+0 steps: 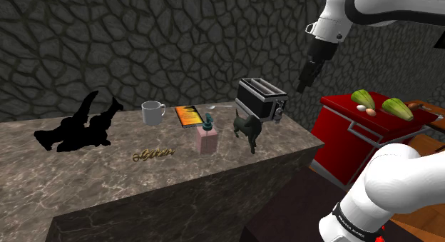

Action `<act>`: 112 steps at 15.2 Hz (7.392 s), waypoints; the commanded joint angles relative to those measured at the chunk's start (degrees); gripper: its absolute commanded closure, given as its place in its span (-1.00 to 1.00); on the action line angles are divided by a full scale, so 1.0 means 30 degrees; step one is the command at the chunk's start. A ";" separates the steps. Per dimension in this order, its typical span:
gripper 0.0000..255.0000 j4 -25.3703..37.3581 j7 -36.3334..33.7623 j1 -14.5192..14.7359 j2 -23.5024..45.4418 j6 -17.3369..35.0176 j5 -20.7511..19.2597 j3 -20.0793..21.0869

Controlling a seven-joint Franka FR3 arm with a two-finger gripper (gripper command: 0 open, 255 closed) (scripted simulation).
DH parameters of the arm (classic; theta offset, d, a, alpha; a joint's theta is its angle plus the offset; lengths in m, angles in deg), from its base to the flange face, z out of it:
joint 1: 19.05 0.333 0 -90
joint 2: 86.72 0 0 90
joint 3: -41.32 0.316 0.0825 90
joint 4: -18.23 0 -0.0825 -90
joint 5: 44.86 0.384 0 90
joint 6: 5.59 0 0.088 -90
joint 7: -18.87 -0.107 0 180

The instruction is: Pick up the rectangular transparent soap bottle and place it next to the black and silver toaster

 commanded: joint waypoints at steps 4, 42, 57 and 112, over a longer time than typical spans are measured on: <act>-1.00 0.0074 -0.0708 0.0232 0.1588 0.1407 0.0427 0.0572; -1.00 0.8887 -0.6462 0.1978 1.9711 0.9919 0.0017 0.4021; 1.00 0.9169 -0.6443 0.1969 1.9527 0.9457 0.0057 0.4032; 1.00 2.2900 -0.5490 0.1453 1.9684 -0.4126 0.0138 0.3849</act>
